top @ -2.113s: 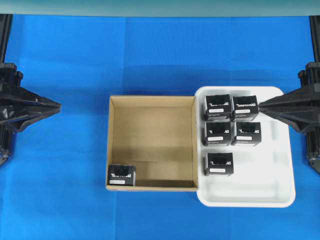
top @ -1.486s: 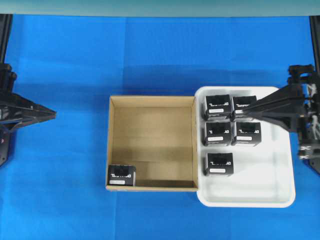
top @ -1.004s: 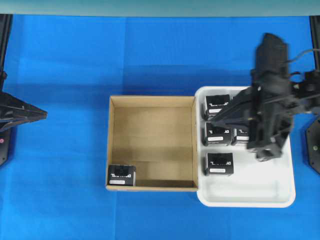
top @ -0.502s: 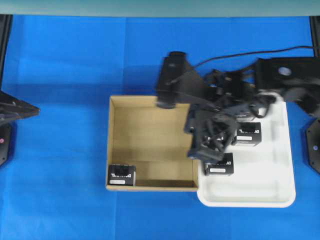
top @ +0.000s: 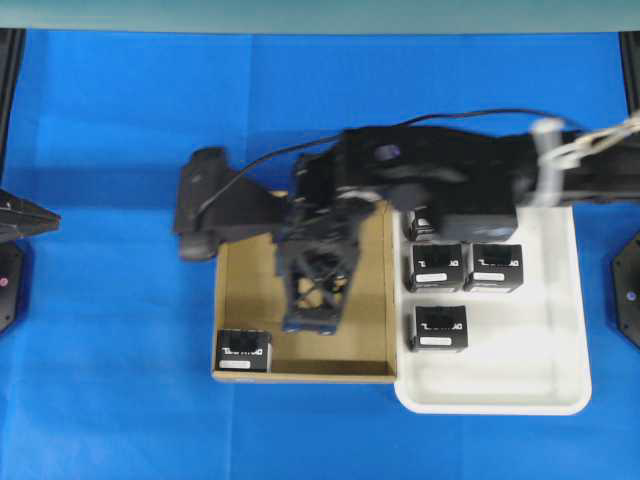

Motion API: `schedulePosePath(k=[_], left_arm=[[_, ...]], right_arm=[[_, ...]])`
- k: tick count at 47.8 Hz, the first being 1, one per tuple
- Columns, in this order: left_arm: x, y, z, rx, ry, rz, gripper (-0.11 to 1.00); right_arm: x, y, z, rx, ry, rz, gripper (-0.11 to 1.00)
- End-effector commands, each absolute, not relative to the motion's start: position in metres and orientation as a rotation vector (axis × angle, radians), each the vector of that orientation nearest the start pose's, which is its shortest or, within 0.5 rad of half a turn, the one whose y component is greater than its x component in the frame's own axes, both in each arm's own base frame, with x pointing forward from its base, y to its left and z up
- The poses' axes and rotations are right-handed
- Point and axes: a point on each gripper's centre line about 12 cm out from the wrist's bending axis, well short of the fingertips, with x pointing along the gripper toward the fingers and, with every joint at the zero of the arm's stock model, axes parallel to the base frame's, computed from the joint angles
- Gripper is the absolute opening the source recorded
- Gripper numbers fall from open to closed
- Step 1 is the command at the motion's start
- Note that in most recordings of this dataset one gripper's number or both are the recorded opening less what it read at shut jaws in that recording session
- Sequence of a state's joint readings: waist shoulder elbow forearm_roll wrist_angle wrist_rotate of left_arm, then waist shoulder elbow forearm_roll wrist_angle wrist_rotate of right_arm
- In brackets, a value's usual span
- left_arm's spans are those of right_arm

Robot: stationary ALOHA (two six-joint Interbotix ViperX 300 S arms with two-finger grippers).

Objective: Pick the box from inside the cardboard box.
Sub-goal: 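Swing the right arm over the cardboard box toward the black box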

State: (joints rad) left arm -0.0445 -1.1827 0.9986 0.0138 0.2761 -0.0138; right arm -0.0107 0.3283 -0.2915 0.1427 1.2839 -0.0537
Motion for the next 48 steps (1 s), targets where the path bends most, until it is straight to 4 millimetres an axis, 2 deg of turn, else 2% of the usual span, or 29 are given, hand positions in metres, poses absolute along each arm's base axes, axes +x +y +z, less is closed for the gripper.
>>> schedulePosePath(k=[1, 7, 19, 29, 34, 39, 42, 45, 48], left_arm=[[0.157, -0.006, 0.351, 0.003, 0.067, -0.04, -0.07], [0.158, -0.006, 0.35, 0.003, 0.069, -0.04, -0.07], [0.158, -0.006, 0.35, 0.004, 0.07, -0.04, -0.07], [0.158, -0.007, 0.349, 0.004, 0.072, -0.04, -0.07], [0.158, -0.007, 0.35, 0.004, 0.069, -0.04, -0.07], [0.158, -0.007, 0.35, 0.003, 0.067, -0.04, -0.07], [0.158, -0.007, 0.35, 0.003, 0.069, -0.04, -0.07], [0.158, -0.007, 0.35, 0.003, 0.069, -0.04, -0.07], [0.158, -0.007, 0.35, 0.003, 0.067, -0.04, -0.07]], right_arm=[[0.493, 0.011, 0.271, 0.079, 1.304, 0.129, -0.03], [0.501, 0.007, 0.27, 0.077, 1.297, 0.128, -0.02], [0.505, 0.007, 0.271, 0.072, 1.279, 0.136, 0.02], [0.508, 0.017, 0.265, 0.215, 1.268, 0.226, 0.13], [0.511, 0.016, 0.264, 0.253, 1.242, 0.26, 0.35], [0.513, 0.015, 0.26, 0.237, 1.221, 0.269, 0.68], [0.514, 0.014, 0.258, 0.236, 1.21, 0.264, 0.84], [0.515, 0.012, 0.256, 0.248, 1.201, 0.25, 0.95], [0.514, 0.009, 0.252, 0.271, 1.208, 0.237, 1.0]])
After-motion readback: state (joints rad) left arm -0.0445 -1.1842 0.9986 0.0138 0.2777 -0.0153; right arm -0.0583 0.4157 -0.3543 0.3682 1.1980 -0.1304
